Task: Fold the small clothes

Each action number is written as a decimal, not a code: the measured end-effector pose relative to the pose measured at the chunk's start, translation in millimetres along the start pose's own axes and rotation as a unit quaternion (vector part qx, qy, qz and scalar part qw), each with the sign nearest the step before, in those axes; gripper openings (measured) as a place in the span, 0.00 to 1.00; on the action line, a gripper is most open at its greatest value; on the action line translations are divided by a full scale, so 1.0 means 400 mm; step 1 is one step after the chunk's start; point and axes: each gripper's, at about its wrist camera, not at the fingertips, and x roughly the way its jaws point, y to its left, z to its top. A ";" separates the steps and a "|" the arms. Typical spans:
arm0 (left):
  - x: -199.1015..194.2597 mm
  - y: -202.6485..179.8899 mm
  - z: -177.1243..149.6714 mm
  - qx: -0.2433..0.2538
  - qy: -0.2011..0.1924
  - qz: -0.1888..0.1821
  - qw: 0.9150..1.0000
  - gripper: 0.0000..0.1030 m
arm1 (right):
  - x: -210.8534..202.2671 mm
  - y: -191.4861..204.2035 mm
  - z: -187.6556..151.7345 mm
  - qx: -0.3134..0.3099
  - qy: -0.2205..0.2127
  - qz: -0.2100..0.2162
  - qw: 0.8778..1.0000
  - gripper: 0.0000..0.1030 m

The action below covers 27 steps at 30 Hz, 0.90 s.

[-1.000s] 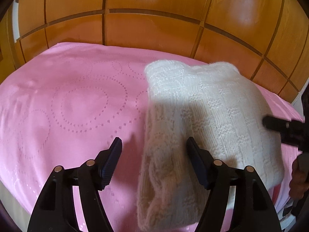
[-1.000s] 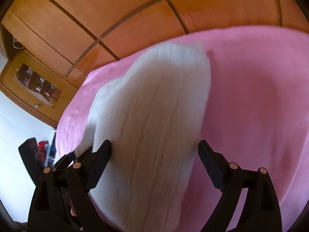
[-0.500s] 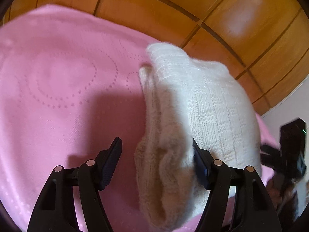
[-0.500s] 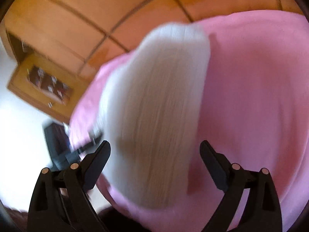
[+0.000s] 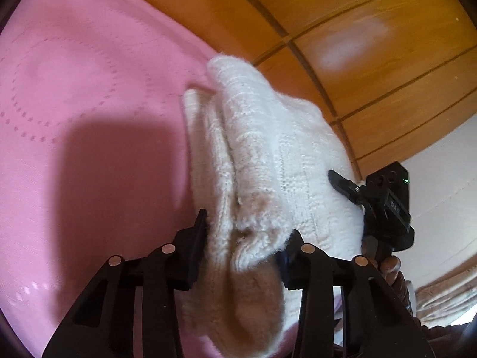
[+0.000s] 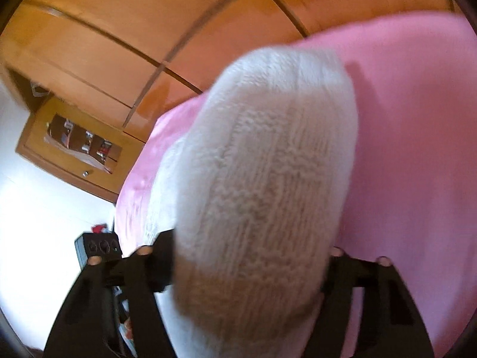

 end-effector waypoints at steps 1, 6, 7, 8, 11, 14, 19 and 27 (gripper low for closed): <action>0.005 -0.029 0.001 0.011 0.001 -0.009 1.000 0.38 | -0.018 0.010 -0.001 -0.010 -0.008 0.001 1.000 0.53; 0.092 -0.188 0.013 0.071 0.032 -0.044 0.996 0.38 | -0.202 0.010 0.006 -0.034 -0.072 -0.001 0.997 0.52; 0.124 -0.225 0.016 0.083 0.042 -0.051 0.994 0.38 | -0.240 -0.007 0.007 -0.030 -0.084 -0.004 0.996 0.52; 0.149 -0.256 0.017 0.093 0.050 -0.057 0.993 0.38 | -0.282 -0.027 0.008 -0.026 -0.096 -0.007 0.995 0.52; 0.262 -0.381 0.013 0.135 0.082 -0.072 0.985 0.38 | -0.422 -0.118 -0.003 -0.005 -0.135 -0.034 0.990 0.52; 0.399 -0.505 -0.003 0.167 0.120 -0.082 0.975 0.38 | -0.515 -0.226 -0.017 0.030 -0.159 -0.075 0.984 0.52; 0.588 -0.621 -0.069 0.234 0.168 0.005 0.958 0.35 | -0.568 -0.460 -0.070 0.120 -0.151 -0.171 0.966 0.75; 0.555 -0.651 -0.158 0.291 0.123 0.070 0.946 0.34 | -0.693 -0.444 -0.158 0.125 -0.245 -0.244 0.930 0.61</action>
